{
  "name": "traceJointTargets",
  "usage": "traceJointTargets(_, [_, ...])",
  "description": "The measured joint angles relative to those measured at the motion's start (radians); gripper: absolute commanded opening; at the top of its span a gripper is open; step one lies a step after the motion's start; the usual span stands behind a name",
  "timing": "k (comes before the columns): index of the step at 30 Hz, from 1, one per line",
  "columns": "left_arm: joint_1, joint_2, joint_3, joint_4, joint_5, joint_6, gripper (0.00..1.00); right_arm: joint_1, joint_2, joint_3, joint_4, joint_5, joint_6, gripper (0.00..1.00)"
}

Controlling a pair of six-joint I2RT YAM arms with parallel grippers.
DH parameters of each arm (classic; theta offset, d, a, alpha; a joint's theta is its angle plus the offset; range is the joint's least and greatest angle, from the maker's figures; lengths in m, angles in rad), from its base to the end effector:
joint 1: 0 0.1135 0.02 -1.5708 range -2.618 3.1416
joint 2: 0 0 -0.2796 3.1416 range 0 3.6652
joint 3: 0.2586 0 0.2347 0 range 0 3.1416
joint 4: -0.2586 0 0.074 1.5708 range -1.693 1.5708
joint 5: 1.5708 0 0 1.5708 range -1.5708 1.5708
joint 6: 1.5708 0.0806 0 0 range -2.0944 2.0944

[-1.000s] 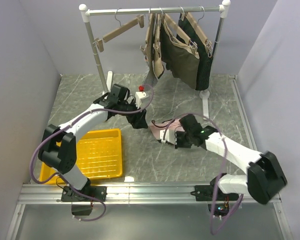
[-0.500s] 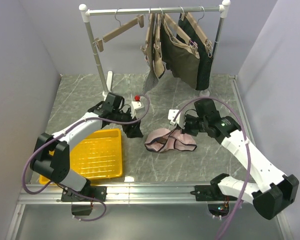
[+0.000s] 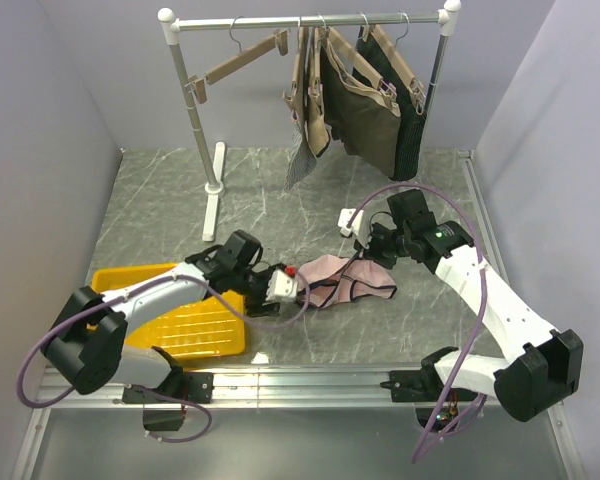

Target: Clip the underwear to the hanger

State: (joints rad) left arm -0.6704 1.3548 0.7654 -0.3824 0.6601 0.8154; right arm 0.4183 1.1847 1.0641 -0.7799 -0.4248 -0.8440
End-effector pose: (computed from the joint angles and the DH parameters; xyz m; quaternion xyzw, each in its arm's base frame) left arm 0.1728 -0.2001 0.1967 0.6819 0.6011 -0.2886 0.3008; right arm 0.2047 0.1273 0.2893 -0.6007 0.7044 0.1267 0.3563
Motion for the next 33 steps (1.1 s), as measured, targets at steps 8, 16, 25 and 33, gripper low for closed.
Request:
traceJointTargets(8, [-0.003,0.037,-0.082,0.121,-0.056,0.394,0.56,-0.007,0.000,0.000,-0.009,-0.008,0.003,0.00])
traceJointTargets(16, [-0.021,0.165,-0.016,0.186,-0.056,0.583,0.54,-0.010,0.000,0.000,-0.015,-0.010,0.006,0.00])
traceJointTargets(25, [-0.051,0.258,0.019,0.199,-0.055,0.680,0.40,-0.022,0.000,0.000,-0.016,-0.014,0.006,0.00])
traceJointTargets(33, [-0.065,0.285,0.050,0.220,-0.051,0.605,0.03,-0.034,0.000,0.000,-0.016,-0.016,0.003,0.00])
